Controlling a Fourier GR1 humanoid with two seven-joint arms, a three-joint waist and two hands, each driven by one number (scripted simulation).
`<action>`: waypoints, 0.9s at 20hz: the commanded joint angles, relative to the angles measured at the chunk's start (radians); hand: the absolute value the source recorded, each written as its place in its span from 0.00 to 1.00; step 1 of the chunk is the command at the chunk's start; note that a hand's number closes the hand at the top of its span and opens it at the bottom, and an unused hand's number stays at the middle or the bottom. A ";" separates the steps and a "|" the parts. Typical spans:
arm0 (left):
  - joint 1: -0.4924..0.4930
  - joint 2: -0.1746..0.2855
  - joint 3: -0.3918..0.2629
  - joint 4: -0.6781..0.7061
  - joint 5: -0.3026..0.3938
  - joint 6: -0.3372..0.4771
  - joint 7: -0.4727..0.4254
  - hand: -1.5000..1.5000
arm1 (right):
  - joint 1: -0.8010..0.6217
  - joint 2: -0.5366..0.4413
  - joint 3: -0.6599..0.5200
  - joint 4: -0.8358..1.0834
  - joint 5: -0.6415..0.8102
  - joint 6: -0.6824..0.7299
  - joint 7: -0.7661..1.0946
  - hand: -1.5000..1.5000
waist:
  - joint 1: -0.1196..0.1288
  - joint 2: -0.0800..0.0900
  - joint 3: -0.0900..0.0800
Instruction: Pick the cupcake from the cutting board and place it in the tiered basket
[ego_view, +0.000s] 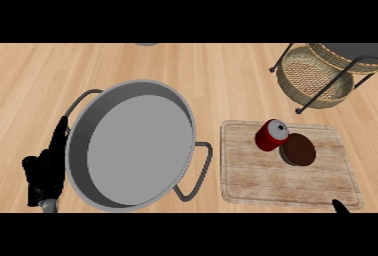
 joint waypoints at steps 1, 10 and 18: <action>0.022 -0.079 -0.101 0.024 -0.010 -0.018 0.025 0.50 | 0.156 -0.049 0.125 -0.003 0.128 -0.046 0.128 0.00 | 0.032 0.023 -0.012; -0.050 -0.073 -0.096 0.056 -0.022 -0.046 0.044 0.50 | 0.293 -0.103 0.155 -0.116 0.369 -0.081 0.450 0.00 | 0.071 0.039 -0.012; -0.074 -0.090 -0.102 0.072 -0.039 -0.056 0.026 0.50 | 0.281 -0.122 0.106 -0.132 0.583 0.057 0.736 0.00 | 0.105 0.048 -0.012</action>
